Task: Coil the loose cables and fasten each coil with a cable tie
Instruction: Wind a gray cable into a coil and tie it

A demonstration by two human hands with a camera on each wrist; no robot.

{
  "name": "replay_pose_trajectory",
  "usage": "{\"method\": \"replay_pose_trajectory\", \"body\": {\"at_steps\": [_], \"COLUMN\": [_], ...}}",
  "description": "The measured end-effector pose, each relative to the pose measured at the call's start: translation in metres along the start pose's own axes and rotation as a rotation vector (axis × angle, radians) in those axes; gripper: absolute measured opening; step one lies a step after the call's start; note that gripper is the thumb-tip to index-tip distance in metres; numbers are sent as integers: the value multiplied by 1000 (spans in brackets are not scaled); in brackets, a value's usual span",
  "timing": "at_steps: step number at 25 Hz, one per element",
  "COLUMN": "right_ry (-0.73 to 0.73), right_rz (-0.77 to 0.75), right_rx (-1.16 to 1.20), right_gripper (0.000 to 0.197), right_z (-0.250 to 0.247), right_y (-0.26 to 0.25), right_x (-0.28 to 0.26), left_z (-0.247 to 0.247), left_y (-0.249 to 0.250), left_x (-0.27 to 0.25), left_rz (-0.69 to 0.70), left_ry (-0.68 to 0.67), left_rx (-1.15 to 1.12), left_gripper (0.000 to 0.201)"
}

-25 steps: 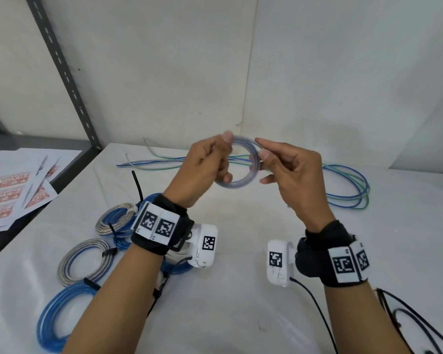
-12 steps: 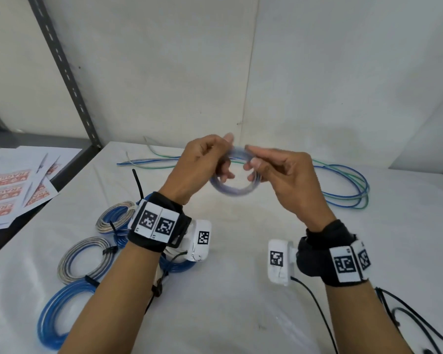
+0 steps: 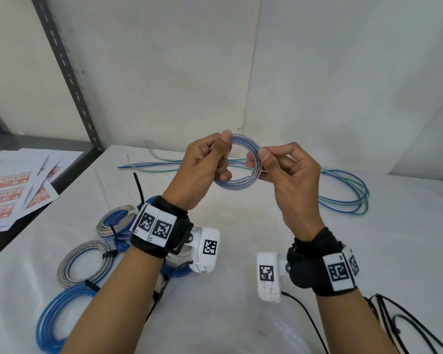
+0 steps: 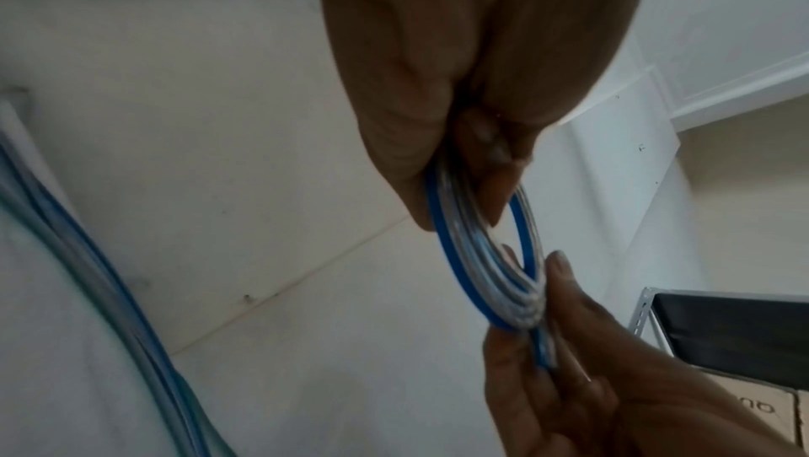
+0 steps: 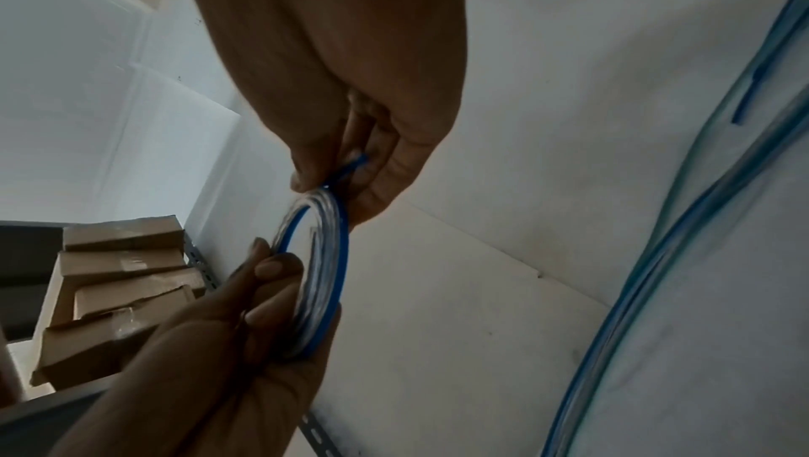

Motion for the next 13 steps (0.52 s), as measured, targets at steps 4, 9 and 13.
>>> {"method": "replay_pose_trajectory", "body": {"at_steps": [4,9,13], "right_ry": [-36,87,103], "right_rz": [30,21,13], "right_rx": [9,58,90], "right_gripper": [19,8,13], "right_z": [8,11,8], "right_y": [4,6,7], "right_x": [-5,-9,-5], "left_z": [2,8,10], "left_y": [-3,-9,-13], "left_x": [1,2,2], "left_rz": [4,13,-32], "left_ry": [124,195,168], "left_rx": [-136,-204,-254], "left_gripper": [36,37,39]}}
Point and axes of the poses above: each hand's wrist, its own x-axis towards the middle knuckle, its own z-axis out of the palm, y = z × x, the point moved 5 cm from there along x, towards the middle knuckle, and after that the axes turned 6 degrees about x, right-handed, at the moved point
